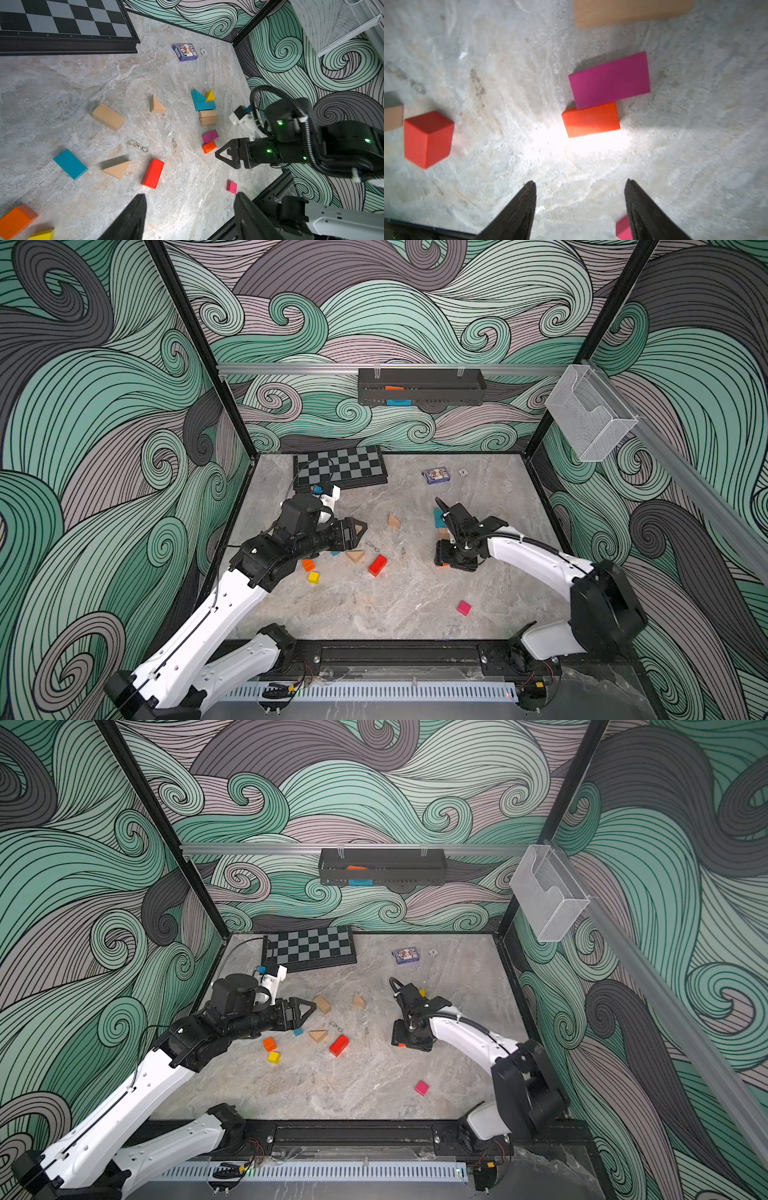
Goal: Assemble a carrot with building blocks
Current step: Pick up the building block from the center of the board.
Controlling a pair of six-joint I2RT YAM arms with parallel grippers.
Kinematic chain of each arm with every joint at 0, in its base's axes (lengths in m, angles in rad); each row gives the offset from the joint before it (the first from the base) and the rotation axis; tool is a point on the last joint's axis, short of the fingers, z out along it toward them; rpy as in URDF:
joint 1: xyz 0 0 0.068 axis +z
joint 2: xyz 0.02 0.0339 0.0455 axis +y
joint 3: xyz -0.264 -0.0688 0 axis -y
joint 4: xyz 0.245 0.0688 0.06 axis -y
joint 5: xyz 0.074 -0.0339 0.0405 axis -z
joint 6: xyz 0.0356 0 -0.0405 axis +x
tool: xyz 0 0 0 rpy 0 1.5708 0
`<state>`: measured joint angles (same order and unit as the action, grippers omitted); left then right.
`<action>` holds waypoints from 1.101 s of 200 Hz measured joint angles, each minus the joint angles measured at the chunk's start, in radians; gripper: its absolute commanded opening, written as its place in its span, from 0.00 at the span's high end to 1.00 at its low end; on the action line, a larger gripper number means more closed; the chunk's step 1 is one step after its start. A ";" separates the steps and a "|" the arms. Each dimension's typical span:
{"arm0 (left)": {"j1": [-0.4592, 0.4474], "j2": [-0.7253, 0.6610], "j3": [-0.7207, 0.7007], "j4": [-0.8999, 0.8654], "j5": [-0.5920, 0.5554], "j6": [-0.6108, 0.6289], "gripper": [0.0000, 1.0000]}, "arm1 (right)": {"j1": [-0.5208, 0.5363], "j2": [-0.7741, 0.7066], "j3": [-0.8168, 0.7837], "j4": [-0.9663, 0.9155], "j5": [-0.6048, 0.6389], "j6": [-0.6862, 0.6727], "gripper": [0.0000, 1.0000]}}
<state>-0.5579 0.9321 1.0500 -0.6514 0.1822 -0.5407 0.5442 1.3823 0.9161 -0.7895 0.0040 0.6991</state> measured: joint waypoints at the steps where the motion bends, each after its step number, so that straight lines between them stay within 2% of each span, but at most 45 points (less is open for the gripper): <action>1: 0.000 0.000 0.000 0.000 0.001 0.000 0.31 | 0.000 -0.004 -0.001 -0.002 0.000 0.000 0.26; 31: 0.001 0.014 0.000 -0.001 0.051 0.018 0.30 | 0.005 -0.161 -0.098 -0.073 -0.034 0.075 0.28; 55: 0.002 0.024 0.000 0.000 0.098 0.032 0.31 | 0.006 -0.209 -0.195 -0.098 -0.057 0.147 0.31; 111: 0.002 0.034 0.000 0.001 0.167 0.051 0.31 | 0.008 -0.204 -0.352 -0.043 -0.106 0.279 0.33; 220: 0.002 0.047 0.000 0.000 0.185 0.079 0.32 | 0.045 -0.176 -0.361 0.022 -0.111 0.360 0.50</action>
<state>-0.5564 0.9794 1.0500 -0.6510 0.3676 -0.4622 0.5892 1.2064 0.5549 -0.7673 -0.1070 1.0595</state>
